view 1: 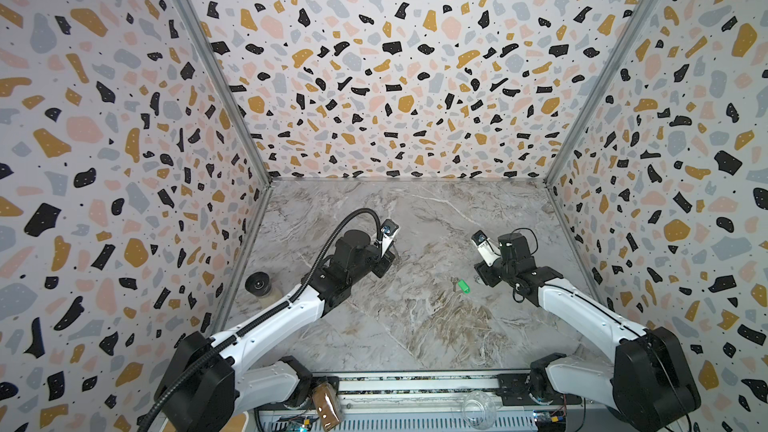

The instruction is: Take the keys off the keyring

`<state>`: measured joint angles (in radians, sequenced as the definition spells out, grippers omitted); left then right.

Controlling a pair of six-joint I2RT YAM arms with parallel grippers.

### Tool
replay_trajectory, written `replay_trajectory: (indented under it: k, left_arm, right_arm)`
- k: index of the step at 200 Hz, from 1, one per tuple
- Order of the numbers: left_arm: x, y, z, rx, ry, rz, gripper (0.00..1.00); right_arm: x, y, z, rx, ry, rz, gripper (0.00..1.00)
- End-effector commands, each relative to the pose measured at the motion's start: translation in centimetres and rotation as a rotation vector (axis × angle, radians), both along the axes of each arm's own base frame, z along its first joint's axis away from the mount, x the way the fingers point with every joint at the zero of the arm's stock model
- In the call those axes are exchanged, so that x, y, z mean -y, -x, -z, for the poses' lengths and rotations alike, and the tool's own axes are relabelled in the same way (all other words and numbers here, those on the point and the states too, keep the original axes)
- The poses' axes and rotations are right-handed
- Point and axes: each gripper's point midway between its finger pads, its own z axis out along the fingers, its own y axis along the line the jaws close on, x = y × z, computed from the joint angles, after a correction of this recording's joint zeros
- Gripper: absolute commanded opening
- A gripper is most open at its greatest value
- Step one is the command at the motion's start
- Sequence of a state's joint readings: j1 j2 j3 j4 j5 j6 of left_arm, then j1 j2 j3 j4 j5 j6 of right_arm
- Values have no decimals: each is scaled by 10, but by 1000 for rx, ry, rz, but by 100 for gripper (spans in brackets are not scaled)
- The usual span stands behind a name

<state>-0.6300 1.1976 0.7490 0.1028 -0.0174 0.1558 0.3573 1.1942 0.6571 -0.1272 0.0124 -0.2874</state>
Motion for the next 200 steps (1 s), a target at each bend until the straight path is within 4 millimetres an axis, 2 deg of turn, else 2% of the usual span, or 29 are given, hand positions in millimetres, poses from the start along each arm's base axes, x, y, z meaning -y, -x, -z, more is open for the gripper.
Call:
replay_trajectory:
  k: [1, 40, 62, 119, 160, 180, 197, 200]
  left_arm:
    - [-7, -14, 0, -5, -22, -70, 0]
    - [11, -27, 35, -121, -31, -68, 0]
    - [25, -28, 48, -136, -44, -49, 0]
    - [81, -23, 80, -197, -60, 62, 0]
    - [126, -7, 106, -271, -55, 166, 0]
    - [135, -5, 116, -294, -36, 174, 0]
    - [138, -7, 116, -299, -14, 162, 0]
    - [138, -7, 116, -297, -11, 160, 4]
  right_arm:
    - [-8, -3, -21, 36, -79, 9, 66]
    - [-12, 0, -24, 54, -93, 4, 66]
    - [-11, 1, -26, 66, -97, 6, 67]
    - [-4, 7, -24, 81, -83, 23, 68]
    - [7, 10, -26, 118, -70, 55, 73]
    - [11, 13, -24, 120, -69, 66, 73]
    - [13, 15, -23, 127, -70, 78, 75]
    - [14, 15, -22, 127, -71, 81, 75]
